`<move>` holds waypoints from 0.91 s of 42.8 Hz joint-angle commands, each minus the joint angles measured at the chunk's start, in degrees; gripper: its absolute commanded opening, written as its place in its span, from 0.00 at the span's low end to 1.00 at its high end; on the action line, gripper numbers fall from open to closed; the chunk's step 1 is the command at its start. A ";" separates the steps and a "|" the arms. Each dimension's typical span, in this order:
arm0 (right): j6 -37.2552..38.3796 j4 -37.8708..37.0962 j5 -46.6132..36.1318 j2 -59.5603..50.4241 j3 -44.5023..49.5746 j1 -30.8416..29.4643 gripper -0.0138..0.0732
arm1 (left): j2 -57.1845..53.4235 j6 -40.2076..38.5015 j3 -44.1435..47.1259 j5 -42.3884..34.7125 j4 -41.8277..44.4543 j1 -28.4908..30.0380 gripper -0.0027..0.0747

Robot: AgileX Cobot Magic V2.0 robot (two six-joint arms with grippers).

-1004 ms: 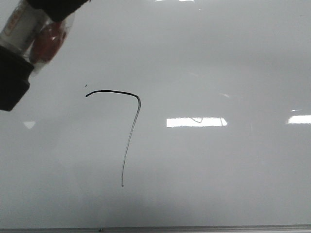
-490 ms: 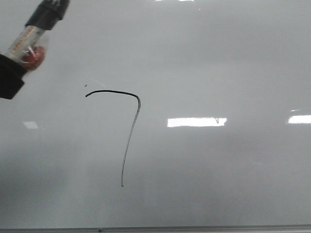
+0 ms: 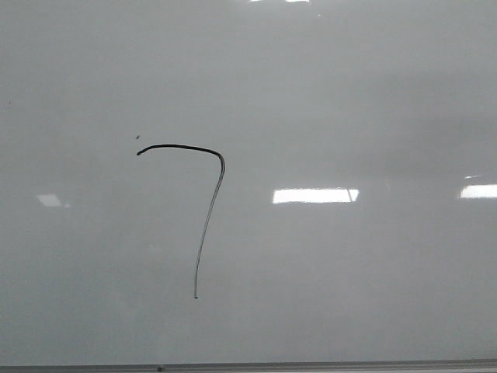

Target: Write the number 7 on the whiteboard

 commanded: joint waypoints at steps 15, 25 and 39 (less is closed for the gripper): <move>0.03 2.22 -3.50 -1.02 -0.68 -0.36 0.08 | 15.09 -0.52 -1.17 -20.34 -2.21 0.23 0.11; 0.03 2.22 -3.45 -1.02 -0.68 -0.36 0.08 | 18.10 -0.52 -1.17 -22.41 -1.85 0.23 0.14; 0.03 2.22 -3.40 -1.02 -0.68 -0.36 0.08 | 18.15 -0.42 -1.17 -22.58 -1.70 0.23 0.55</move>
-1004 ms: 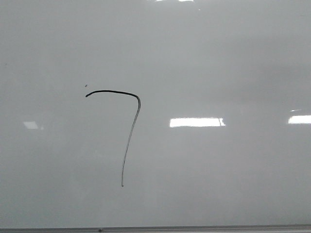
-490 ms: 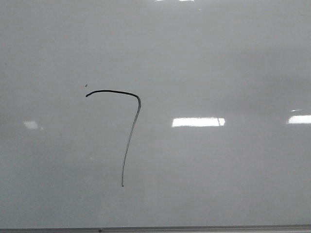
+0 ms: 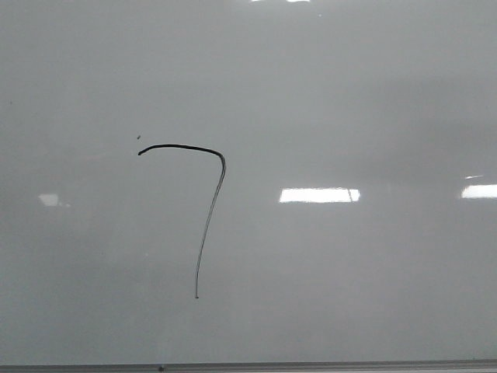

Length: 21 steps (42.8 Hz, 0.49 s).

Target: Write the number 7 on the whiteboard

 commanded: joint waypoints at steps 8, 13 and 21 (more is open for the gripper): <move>-0.10 1.77 -3.03 0.13 -1.46 -0.36 0.08 | -4.56 -0.42 -1.63 -0.64 -0.20 0.09 0.58; -0.10 1.77 -3.03 0.13 -1.46 -0.36 0.08 | -10.58 0.27 -1.42 2.31 0.36 0.09 0.58; -0.10 1.77 -2.74 0.13 -1.46 -0.36 0.08 | -24.46 0.27 -1.42 5.41 2.85 0.09 0.58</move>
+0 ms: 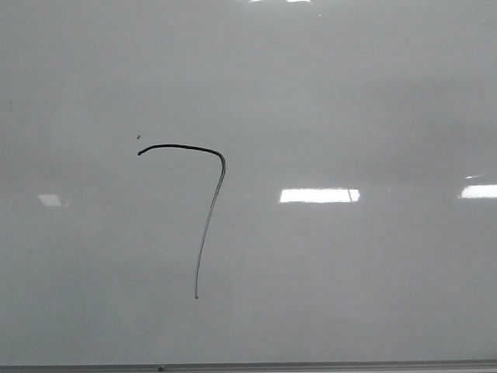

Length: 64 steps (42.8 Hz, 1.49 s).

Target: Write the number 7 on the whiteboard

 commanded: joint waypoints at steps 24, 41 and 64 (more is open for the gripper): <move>-0.10 1.77 -2.09 0.13 -1.46 -0.36 0.08 | -43.82 0.03 3.30 16.33 0.39 0.09 0.01; -0.10 1.77 -2.03 0.13 -1.46 -0.36 0.08 | -48.25 0.03 3.30 16.35 0.39 0.09 0.01; -0.10 1.77 -1.96 0.13 -1.46 -0.36 0.08 | -50.51 -5.90 5.67 13.38 4.49 -1.07 0.01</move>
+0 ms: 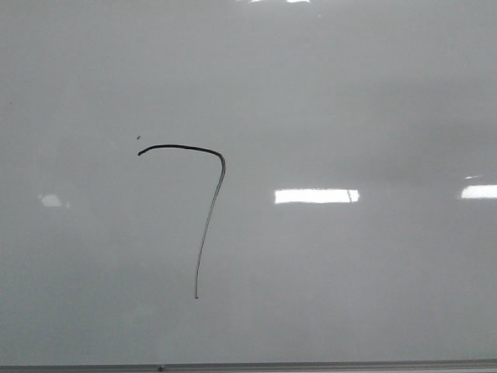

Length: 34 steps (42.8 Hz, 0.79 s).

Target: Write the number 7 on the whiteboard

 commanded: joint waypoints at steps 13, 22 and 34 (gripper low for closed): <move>-0.10 1.77 -2.01 0.17 -1.46 -0.36 0.08 | -12.94 -14.58 12.16 -9.52 10.32 -4.84 0.01; -0.10 1.77 -2.01 0.17 -1.46 -0.36 0.08 | -20.23 -14.58 21.60 -10.92 8.18 -3.47 0.01; -0.10 1.77 -1.42 0.17 -1.46 -0.36 0.08 | -20.08 -14.58 28.94 -21.18 8.18 -3.33 0.01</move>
